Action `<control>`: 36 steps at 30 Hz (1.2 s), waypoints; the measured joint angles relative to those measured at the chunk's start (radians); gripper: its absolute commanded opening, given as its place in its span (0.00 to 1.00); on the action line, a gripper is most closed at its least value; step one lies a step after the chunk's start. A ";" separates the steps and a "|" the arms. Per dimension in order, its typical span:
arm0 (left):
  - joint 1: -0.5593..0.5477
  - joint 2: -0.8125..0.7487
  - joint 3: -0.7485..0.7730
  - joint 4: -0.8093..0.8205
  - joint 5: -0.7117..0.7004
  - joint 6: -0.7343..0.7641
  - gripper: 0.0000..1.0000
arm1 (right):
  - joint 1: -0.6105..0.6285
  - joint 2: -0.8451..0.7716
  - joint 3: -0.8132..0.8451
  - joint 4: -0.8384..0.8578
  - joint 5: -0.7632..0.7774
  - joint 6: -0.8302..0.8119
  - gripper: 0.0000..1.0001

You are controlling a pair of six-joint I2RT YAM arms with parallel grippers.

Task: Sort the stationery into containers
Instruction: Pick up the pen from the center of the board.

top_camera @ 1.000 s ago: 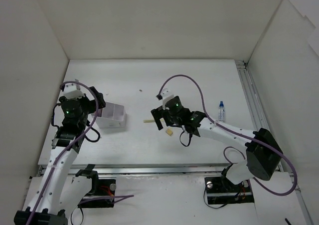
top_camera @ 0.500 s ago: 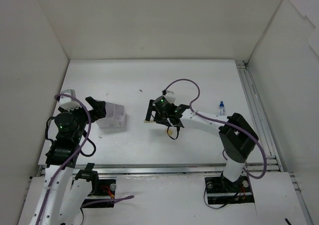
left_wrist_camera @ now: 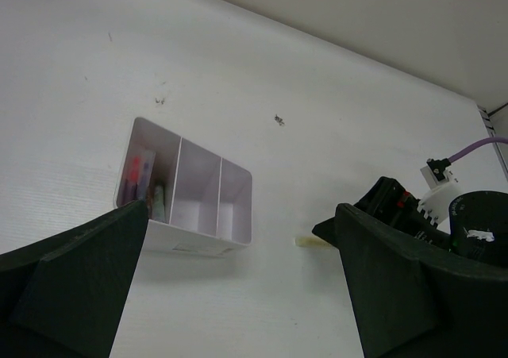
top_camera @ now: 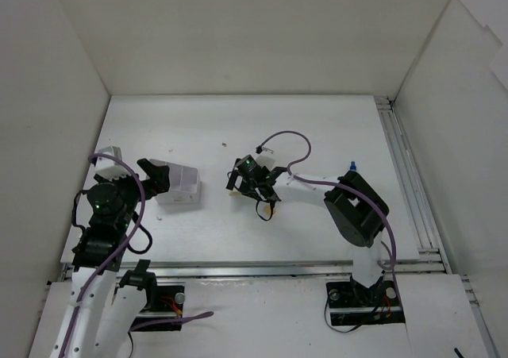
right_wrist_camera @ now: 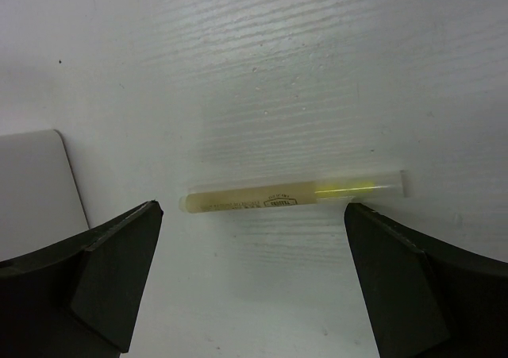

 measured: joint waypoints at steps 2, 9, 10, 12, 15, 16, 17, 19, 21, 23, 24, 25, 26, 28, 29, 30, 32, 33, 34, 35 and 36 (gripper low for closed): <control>0.000 0.000 -0.002 0.001 0.004 0.000 1.00 | -0.001 0.000 0.000 0.002 0.029 0.008 0.98; 0.000 0.010 -0.024 0.003 0.007 0.000 1.00 | -0.022 0.004 0.000 0.006 0.118 0.008 0.98; 0.000 0.010 -0.026 0.003 0.007 0.000 1.00 | -0.023 0.009 0.003 0.006 0.122 0.007 0.98; 0.000 0.010 -0.026 0.001 0.006 0.000 1.00 | -0.029 0.025 0.014 0.006 0.126 -0.003 0.97; 0.000 0.006 -0.026 0.002 0.006 0.000 1.00 | -0.033 0.054 0.048 0.008 0.139 -0.019 0.91; 0.000 0.005 -0.027 0.002 0.005 0.000 1.00 | -0.033 0.062 0.058 0.010 0.144 -0.024 0.89; 0.000 0.003 -0.029 0.002 0.003 0.000 1.00 | -0.034 0.071 0.067 0.012 0.148 -0.029 0.85; 0.000 -0.001 -0.030 0.001 -0.001 0.000 1.00 | -0.033 0.082 0.079 0.013 0.156 -0.039 0.82; 0.000 -0.002 -0.030 0.001 -0.007 0.000 1.00 | -0.034 0.087 0.084 0.013 0.166 -0.044 0.67; 0.000 -0.005 -0.030 0.000 -0.012 0.000 1.00 | -0.033 0.092 0.084 0.010 0.177 -0.047 0.49; 0.000 -0.006 -0.030 0.000 -0.013 0.000 1.00 | -0.033 0.093 0.085 0.006 0.182 -0.050 0.43; 0.000 -0.008 -0.030 0.000 -0.016 0.000 1.00 | -0.033 0.096 0.085 0.004 0.188 -0.053 0.38; 0.000 -0.010 -0.030 0.000 -0.018 0.000 1.00 | -0.033 0.101 0.087 0.001 0.195 -0.056 0.35; 0.000 -0.017 -0.030 -0.002 -0.023 0.000 1.00 | -0.034 0.115 0.100 -0.007 0.207 -0.067 0.31; 0.000 -0.021 -0.030 -0.004 -0.027 0.000 1.00 | -0.034 0.123 0.111 -0.012 0.214 -0.071 0.26; 0.000 -0.025 -0.030 -0.008 -0.031 0.000 1.00 | -0.034 0.132 0.122 -0.017 0.218 -0.077 0.23; 0.000 -0.035 -0.030 -0.014 -0.035 0.000 1.00 | -0.034 0.151 0.149 -0.024 0.229 -0.092 0.18; 0.000 -0.040 -0.030 -0.017 -0.038 0.000 1.00 | -0.034 0.158 0.159 -0.026 0.232 -0.096 0.17; 0.000 -0.045 -0.030 -0.019 -0.039 0.000 1.00 | -0.034 0.164 0.166 -0.028 0.234 -0.098 0.16; 0.000 -0.049 -0.030 -0.021 -0.039 0.000 1.00 | -0.034 0.168 0.172 -0.032 0.237 -0.101 0.14; 0.000 -0.055 -0.030 -0.024 -0.040 0.000 1.00 | -0.034 0.171 0.177 -0.035 0.241 -0.107 0.12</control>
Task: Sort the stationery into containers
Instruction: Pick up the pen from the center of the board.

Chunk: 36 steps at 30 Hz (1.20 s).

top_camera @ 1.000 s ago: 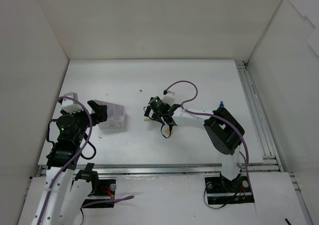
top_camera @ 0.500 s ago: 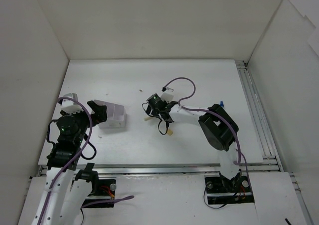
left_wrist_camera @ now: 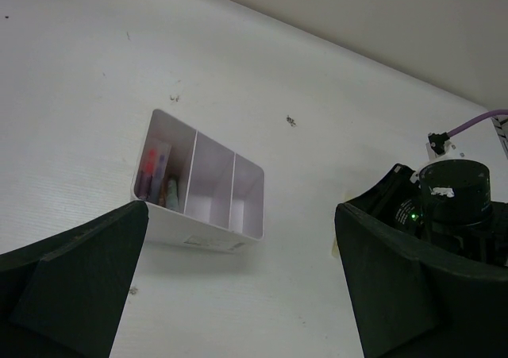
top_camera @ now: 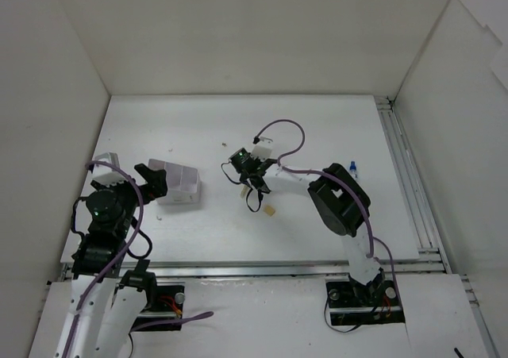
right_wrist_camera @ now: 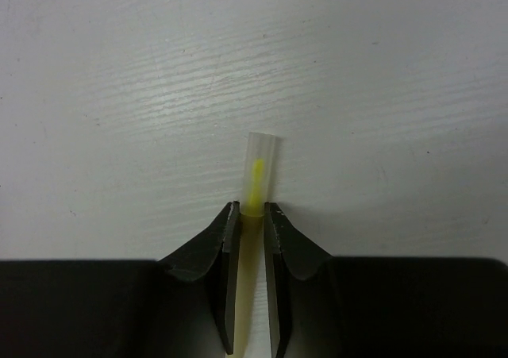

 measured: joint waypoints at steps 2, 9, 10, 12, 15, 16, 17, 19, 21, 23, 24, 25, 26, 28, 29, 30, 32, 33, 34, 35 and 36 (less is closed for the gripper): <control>0.000 -0.006 0.000 -0.004 0.000 0.000 1.00 | 0.000 0.001 0.003 -0.007 0.006 -0.011 0.06; 0.000 -0.013 0.000 -0.012 0.000 0.002 1.00 | 0.000 0.000 0.011 -0.020 0.006 -0.141 0.00; 0.000 -0.011 0.000 -0.013 0.007 0.004 1.00 | 0.000 -0.003 0.011 -0.020 0.003 -0.188 0.00; 0.000 0.000 0.003 -0.014 0.032 0.006 1.00 | 0.002 -0.020 -0.008 0.015 -0.010 -0.280 0.00; 0.000 0.031 0.014 -0.014 0.073 0.005 1.00 | 0.003 -0.136 -0.164 0.158 -0.105 -0.418 0.00; 0.000 0.044 0.019 -0.013 0.086 0.003 1.00 | 0.003 -0.198 -0.233 0.202 -0.161 -0.475 0.00; 0.000 0.056 0.023 -0.011 0.100 0.001 1.00 | 0.003 -0.253 -0.285 0.243 -0.220 -0.522 0.00; 0.000 0.088 0.026 0.000 0.153 -0.006 1.00 | 0.003 -0.352 -0.362 0.331 -0.342 -0.613 0.00; 0.001 0.120 0.027 0.018 0.217 -0.016 1.00 | 0.008 -0.435 -0.404 0.414 -0.485 -0.701 0.00; 0.001 0.155 0.027 0.041 0.293 -0.026 0.98 | 0.016 -0.488 -0.417 0.470 -0.605 -0.773 0.00; 0.001 0.172 0.027 0.056 0.336 -0.032 0.98 | 0.022 -0.509 -0.422 0.495 -0.665 -0.805 0.00; 0.000 0.187 0.027 0.074 0.378 -0.040 0.97 | 0.027 -0.528 -0.425 0.513 -0.714 -0.832 0.00; -0.002 0.206 0.026 0.096 0.420 -0.049 0.96 | 0.030 -0.542 -0.428 0.526 -0.755 -0.853 0.00; -0.009 0.230 0.013 0.147 0.486 -0.073 0.94 | 0.040 -0.558 -0.433 0.542 -0.824 -0.887 0.00; -0.014 0.235 0.002 0.174 0.510 -0.087 0.93 | 0.042 -0.563 -0.436 0.545 -0.855 -0.901 0.00; -0.024 0.240 -0.006 0.191 0.526 -0.097 0.91 | 0.043 -0.566 -0.440 0.547 -0.879 -0.912 0.00; -0.046 0.254 -0.018 0.219 0.553 -0.117 0.89 | 0.043 -0.568 -0.444 0.548 -0.911 -0.928 0.00; -0.062 0.265 -0.019 0.229 0.563 -0.123 0.88 | 0.043 -0.568 -0.445 0.547 -0.924 -0.933 0.00; -0.074 0.274 -0.019 0.238 0.567 -0.127 0.86 | 0.044 -0.569 -0.446 0.548 -0.933 -0.938 0.00; -0.087 0.284 -0.019 0.248 0.569 -0.132 0.86 | 0.047 -0.570 -0.446 0.548 -0.940 -0.943 0.00; -0.101 0.294 -0.019 0.254 0.570 -0.136 0.86 | 0.047 -0.571 -0.446 0.548 -0.943 -0.947 0.00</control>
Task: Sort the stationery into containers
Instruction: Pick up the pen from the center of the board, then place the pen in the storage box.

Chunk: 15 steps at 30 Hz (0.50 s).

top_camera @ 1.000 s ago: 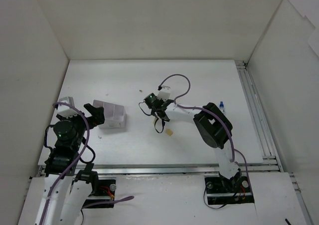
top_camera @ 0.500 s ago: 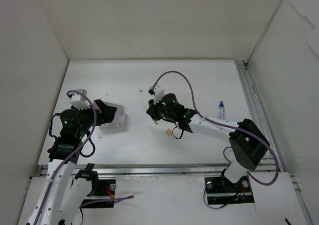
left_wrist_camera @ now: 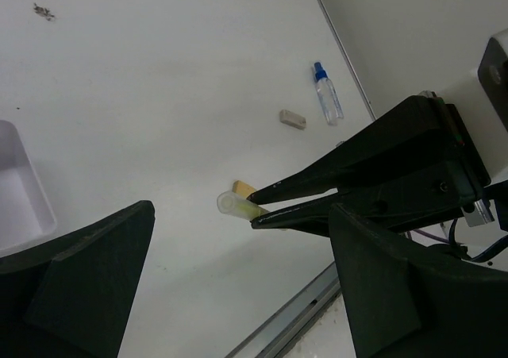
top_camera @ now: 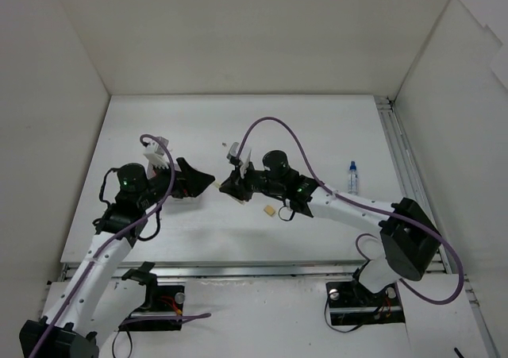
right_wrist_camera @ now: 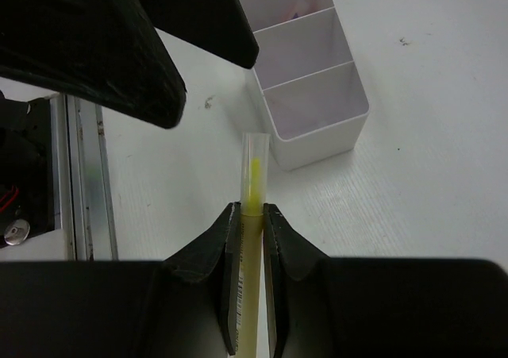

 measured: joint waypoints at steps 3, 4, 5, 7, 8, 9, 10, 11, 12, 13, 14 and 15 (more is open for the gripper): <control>-0.039 0.023 0.000 0.012 -0.009 -0.010 0.83 | 0.001 -0.014 -0.007 0.002 -0.004 -0.006 0.00; -0.052 0.030 0.000 0.017 -0.013 -0.013 0.81 | 0.002 -0.018 -0.008 0.002 -0.005 -0.007 0.00; -0.066 0.038 0.000 0.023 -0.022 -0.014 0.79 | 0.003 -0.023 -0.008 0.003 -0.005 -0.008 0.00; -0.090 0.056 0.000 0.027 -0.045 -0.015 0.73 | 0.007 -0.029 -0.008 0.010 -0.005 -0.007 0.00; -0.098 0.065 0.000 0.027 -0.056 -0.016 0.72 | 0.007 -0.031 -0.008 0.013 -0.005 -0.007 0.00; -0.108 0.076 0.000 0.027 -0.066 -0.016 0.69 | 0.008 -0.033 -0.008 0.016 -0.005 -0.007 0.00; -0.114 0.085 0.001 0.027 -0.075 -0.015 0.69 | 0.009 -0.035 -0.008 0.017 -0.005 -0.007 0.00; -0.121 0.093 0.001 0.027 -0.085 -0.015 0.68 | 0.010 -0.037 -0.008 0.018 -0.005 -0.007 0.00; -0.128 0.101 0.001 0.026 -0.094 -0.015 0.63 | 0.012 -0.040 -0.008 0.020 -0.005 -0.007 0.00; -0.135 0.108 0.001 0.027 -0.104 -0.016 0.61 | 0.014 -0.043 -0.009 0.020 -0.006 -0.008 0.00; -0.139 0.110 0.002 0.027 -0.109 -0.019 0.57 | 0.017 -0.046 -0.009 0.019 -0.002 -0.010 0.00; -0.143 0.111 0.004 0.027 -0.114 -0.019 0.49 | 0.018 -0.047 -0.010 0.020 0.000 -0.010 0.00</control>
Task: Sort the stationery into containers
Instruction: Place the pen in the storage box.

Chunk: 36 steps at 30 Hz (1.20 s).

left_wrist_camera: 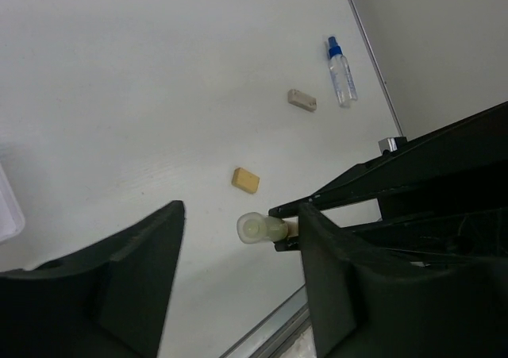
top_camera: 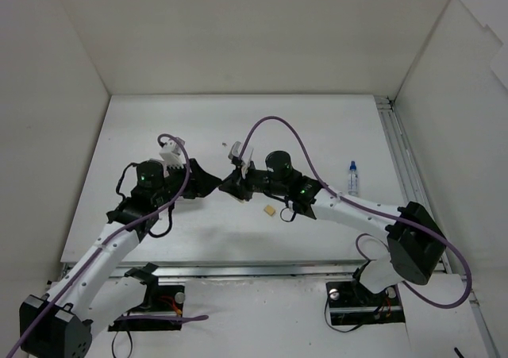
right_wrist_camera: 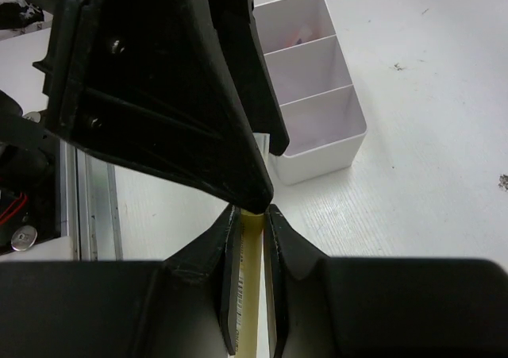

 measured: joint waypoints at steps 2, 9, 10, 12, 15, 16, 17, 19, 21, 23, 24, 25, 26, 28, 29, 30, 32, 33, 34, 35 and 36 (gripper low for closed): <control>-0.006 0.000 0.004 0.000 -0.008 -0.001 0.40 | 0.002 0.000 -0.002 0.001 0.007 -0.001 0.00; -0.035 0.000 0.008 0.004 -0.037 0.002 0.27 | 0.015 -0.002 -0.004 0.003 0.037 -0.003 0.00; -0.038 0.000 0.009 0.004 -0.040 0.002 0.25 | 0.017 -0.002 -0.004 0.003 0.040 -0.004 0.00; -0.043 0.000 0.012 0.004 -0.047 0.003 0.18 | 0.019 -0.002 -0.004 0.004 0.044 -0.005 0.00; -0.047 0.000 0.021 0.010 -0.048 0.000 0.00 | 0.023 -0.002 -0.004 0.002 0.052 -0.008 0.02; -0.050 0.000 0.026 0.011 -0.050 0.003 0.00 | 0.023 -0.002 -0.004 0.003 0.055 -0.008 0.04; -0.051 0.000 0.029 0.011 -0.053 0.005 0.00 | 0.023 -0.002 -0.004 0.006 0.060 -0.007 0.07; -0.050 0.000 0.031 0.011 -0.058 0.005 0.00 | 0.024 -0.002 -0.004 0.011 0.067 -0.002 0.14; -0.051 -0.004 0.031 0.009 -0.063 0.006 0.00 | 0.028 -0.002 -0.004 0.012 0.079 0.011 0.24; -0.051 -0.018 0.031 0.002 -0.084 0.007 0.00 | 0.029 -0.002 -0.004 0.017 0.089 0.019 0.55; -0.051 -0.027 0.031 -0.002 -0.096 0.007 0.00 | 0.029 -0.002 -0.004 0.019 0.092 0.033 0.82; -0.051 -0.040 0.031 -0.004 -0.114 0.008 0.00 | 0.029 -0.002 -0.004 0.019 0.097 0.038 0.98; -0.051 -0.053 0.031 -0.006 -0.128 0.010 0.00 | 0.029 -0.002 -0.004 0.023 0.098 0.040 0.98; -0.051 -0.080 0.035 -0.026 -0.172 0.016 0.00 | 0.029 -0.003 -0.004 0.026 0.111 0.048 0.98; -0.051 -0.092 0.041 -0.045 -0.196 0.023 0.00 | 0.029 -0.005 -0.004 0.026 0.122 0.058 0.98; -0.051 -0.099 0.051 -0.064 -0.223 0.029 0.00 | 0.029 -0.009 -0.004 0.026 0.134 0.065 0.98; -0.051 -0.112 0.076 -0.106 -0.294 0.041 0.00 | 0.029 -0.030 -0.009 0.026 0.182 0.085 0.98; -0.051 -0.117 0.090 -0.128 -0.335 0.047 0.00 | 0.029 -0.048 -0.019 0.028 0.211 0.095 0.98; -0.051 -0.121 0.104 -0.153 -0.381 0.055 0.00 | 0.029 -0.076 -0.034 0.029 0.257 0.109 0.98; -0.051 -0.124 0.117 -0.174 -0.424 0.061 0.00 | 0.029 -0.102 -0.051 0.029 0.306 0.121 0.98; -0.051 -0.127 0.133 -0.200 -0.473 0.068 0.00 | 0.029 -0.132 -0.070 0.030 0.357 0.138 0.98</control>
